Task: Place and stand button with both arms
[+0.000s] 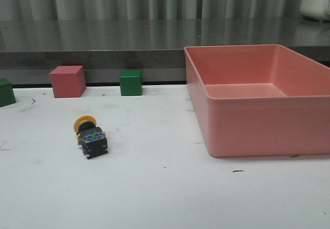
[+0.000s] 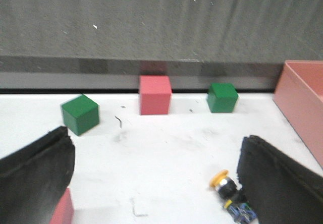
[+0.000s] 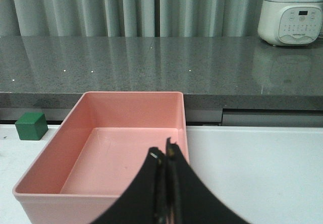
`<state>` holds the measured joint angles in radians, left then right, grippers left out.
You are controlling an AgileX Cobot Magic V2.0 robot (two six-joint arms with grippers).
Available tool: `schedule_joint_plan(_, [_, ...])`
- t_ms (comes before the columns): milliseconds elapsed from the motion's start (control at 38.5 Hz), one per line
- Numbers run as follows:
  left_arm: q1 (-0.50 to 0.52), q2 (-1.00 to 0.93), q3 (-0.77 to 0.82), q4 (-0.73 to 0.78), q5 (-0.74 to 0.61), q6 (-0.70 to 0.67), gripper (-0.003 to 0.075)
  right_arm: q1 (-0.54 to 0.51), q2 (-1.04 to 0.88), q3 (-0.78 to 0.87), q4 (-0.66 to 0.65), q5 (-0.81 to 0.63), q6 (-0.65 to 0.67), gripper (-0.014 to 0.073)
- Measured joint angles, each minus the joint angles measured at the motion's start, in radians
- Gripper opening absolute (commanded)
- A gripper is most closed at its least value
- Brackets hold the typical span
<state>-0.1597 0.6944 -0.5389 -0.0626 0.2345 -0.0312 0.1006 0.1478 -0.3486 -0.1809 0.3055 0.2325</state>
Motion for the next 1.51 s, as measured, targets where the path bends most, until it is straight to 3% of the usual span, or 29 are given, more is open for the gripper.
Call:
schedule_joint_plan(234, [-0.148,0.286,-0.149,-0.131,0.104,0.0,0.0617,0.0,-0.001,0.0,0.0,0.0,0.0,-0.0063])
schedule_joint_plan(623, [-0.155,0.787,-0.527,-0.27,0.496,-0.002,0.0617,0.0,-0.001,0.0,0.0,0.0,0.0,-0.0063])
schedule_joint_plan(909, [-0.155,1.114,-0.82,-0.283,0.799,-0.124,0.0617,0.0,-0.001,0.0,-0.002,0.0,0.0,-0.0063])
schedule_joint_plan(1169, [-0.155,1.294,-0.96,-0.283,0.909,-0.17,0.0617,0.0,-0.001,0.0,-0.002,0.0,0.0,-0.0063])
schedule_joint_plan(1506, [-0.155,1.426,-1.062,-0.283,0.954,-0.22,0.0615,0.0,-0.001,0.0,-0.002,0.0,0.0,-0.0063])
